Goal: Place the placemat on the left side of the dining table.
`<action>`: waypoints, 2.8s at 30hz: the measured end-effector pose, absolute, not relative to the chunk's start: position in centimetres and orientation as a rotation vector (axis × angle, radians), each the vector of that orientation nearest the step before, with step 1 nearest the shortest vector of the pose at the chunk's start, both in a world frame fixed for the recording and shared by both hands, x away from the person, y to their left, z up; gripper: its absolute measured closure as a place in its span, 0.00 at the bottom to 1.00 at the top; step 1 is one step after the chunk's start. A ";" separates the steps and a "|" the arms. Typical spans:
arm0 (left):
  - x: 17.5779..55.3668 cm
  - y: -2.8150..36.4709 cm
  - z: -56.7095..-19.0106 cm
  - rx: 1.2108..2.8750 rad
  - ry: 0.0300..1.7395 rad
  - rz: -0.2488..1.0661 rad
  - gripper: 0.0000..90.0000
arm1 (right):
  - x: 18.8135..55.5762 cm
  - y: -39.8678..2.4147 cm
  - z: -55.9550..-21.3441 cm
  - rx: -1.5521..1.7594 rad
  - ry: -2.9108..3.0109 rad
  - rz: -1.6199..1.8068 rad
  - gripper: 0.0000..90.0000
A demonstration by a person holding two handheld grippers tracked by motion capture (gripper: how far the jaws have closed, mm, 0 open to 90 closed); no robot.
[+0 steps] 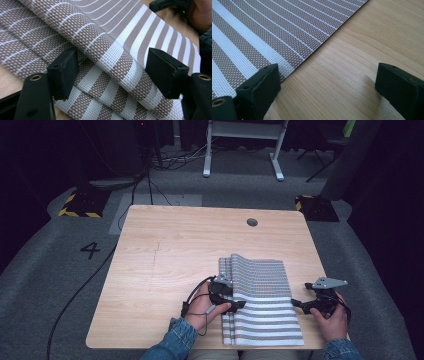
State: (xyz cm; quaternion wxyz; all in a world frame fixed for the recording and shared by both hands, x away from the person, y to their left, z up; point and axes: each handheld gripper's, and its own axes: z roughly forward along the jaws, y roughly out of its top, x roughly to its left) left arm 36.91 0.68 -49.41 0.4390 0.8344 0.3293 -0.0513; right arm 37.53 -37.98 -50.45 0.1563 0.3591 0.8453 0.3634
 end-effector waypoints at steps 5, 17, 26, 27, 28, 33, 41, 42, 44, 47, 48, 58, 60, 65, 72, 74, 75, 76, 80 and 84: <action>36.5 -0.5 -49.3 2.105 0.758 -0.134 0.32 | 37.5 -38.0 -50.4 1.028 2.420 1.040 0.07; 35.6 -2.0 -49.8 2.143 0.706 -0.043 0.91 | 37.5 -38.0 -50.4 1.030 2.419 1.040 0.07; 34.3 -0.9 -46.0 2.099 0.578 0.027 0.98 | 37.5 -38.0 -50.4 1.030 2.419 1.040 0.07; 34.3 -0.6 -45.6 2.086 0.572 0.038 0.98 | 37.5 -38.0 -50.4 1.030 2.419 1.040 0.07; 34.1 0.2 -44.6 2.083 0.564 0.057 0.98 | 37.5 -38.0 -50.5 1.026 2.418 1.040 0.07; 33.7 2.3 -42.5 2.096 0.516 0.118 0.98 | 37.5 -38.0 -50.5 1.030 2.419 1.039 0.07; 32.6 5.7 -40.1 2.116 0.452 0.222 0.98 | 37.5 -38.0 -50.5 1.031 2.419 1.039 0.07; 32.4 6.3 -39.7 2.107 0.456 0.235 0.98 | 37.5 -38.0 -50.5 1.027 2.418 1.040 0.07; 31.9 7.4 -38.9 2.090 0.455 0.250 0.98 | 37.5 -38.0 -50.5 1.027 2.418 1.039 0.07; 31.5 8.2 -38.3 2.076 0.466 0.251 0.98 | 37.5 -38.0 -50.5 1.026 2.418 1.040 0.07; 31.3 8.8 -37.9 2.070 0.470 0.258 0.98 | 37.5 -38.0 -50.5 1.026 2.418 1.040 0.07; 30.3 13.2 -35.9 2.086 0.498 0.263 0.98 | 37.5 -38.0 -50.4 1.030 2.419 1.040 0.07; 30.2 14.0 -35.7 2.094 0.500 0.266 0.98 | 37.5 -38.0 -50.4 1.031 2.419 1.041 0.07; 30.4 15.0 -35.7 2.108 0.516 0.267 0.98 | 37.5 -38.0 -50.4 1.030 2.419 1.040 0.07; 31.8 17.1 -36.6 2.133 0.582 0.197 0.98 | 37.5 -38.0 -50.4 1.030 2.419 1.041 0.07; 32.4 17.6 -37.1 2.155 0.605 0.171 0.98 | 37.5 -38.0 -50.4 1.030 2.419 1.041 0.07; 32.4 17.6 -37.1 2.155 0.605 0.171 0.98 | 37.5 -38.0 -50.4 1.030 2.419 1.040 0.07; 32.9 17.9 -37.7 2.183 0.627 0.156 0.98 | 37.5 -38.0 -50.4 1.030 2.419 1.040 0.07; 34.0 18.3 -39.0 2.212 0.669 0.135 0.98 | 37.5 -38.0 -50.4 1.030 2.419 1.041 0.07; 34.9 18.6 -39.8 2.209 0.682 0.129 0.97 | 37.5 -38.0 -50.4 1.030 2.419 1.040 0.07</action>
